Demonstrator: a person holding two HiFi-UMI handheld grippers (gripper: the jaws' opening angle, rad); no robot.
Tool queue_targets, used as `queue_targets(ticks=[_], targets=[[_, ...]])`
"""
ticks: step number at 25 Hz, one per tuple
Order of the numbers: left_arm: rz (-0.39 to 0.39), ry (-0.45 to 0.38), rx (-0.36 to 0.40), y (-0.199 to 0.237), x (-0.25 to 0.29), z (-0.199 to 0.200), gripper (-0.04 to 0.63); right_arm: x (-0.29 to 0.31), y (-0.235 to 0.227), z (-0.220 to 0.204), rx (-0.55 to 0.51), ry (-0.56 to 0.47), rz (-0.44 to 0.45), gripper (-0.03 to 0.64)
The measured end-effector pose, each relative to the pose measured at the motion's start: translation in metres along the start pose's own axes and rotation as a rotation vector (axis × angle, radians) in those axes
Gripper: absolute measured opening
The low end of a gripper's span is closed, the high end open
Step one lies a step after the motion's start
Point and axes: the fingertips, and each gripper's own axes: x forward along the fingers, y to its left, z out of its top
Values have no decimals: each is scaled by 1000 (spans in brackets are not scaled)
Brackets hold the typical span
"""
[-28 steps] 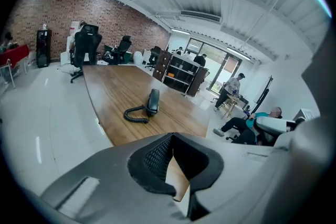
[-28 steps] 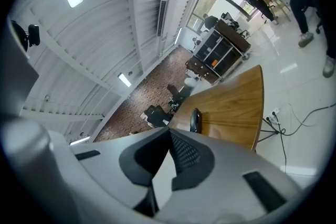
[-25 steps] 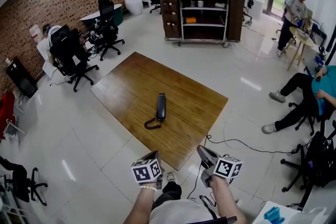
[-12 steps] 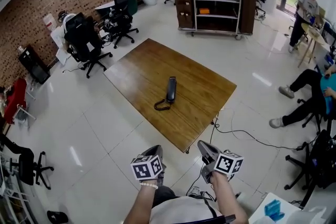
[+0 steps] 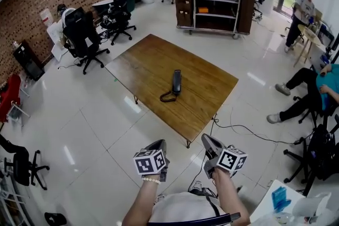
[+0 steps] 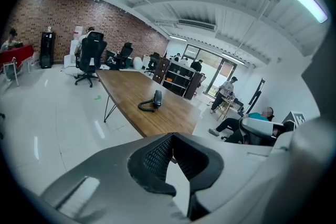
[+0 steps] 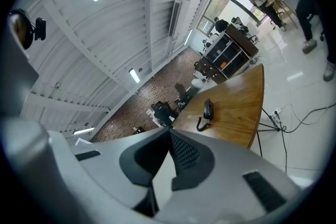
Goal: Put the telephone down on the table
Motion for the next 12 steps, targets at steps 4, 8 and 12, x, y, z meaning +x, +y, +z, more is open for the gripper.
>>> queue_targets(ticks=[4,8,12], targets=[[-44,12,-12,2,-9,-10,0,-8,18,-15,-28,3,-23,12],[-77,32,-13,4,-20,-25,0,-20,30,-28,-40,-2,-52,12],[-100,47,-14,4,-33,-34,0,-30,42,-41,-42,-5,-71,12]])
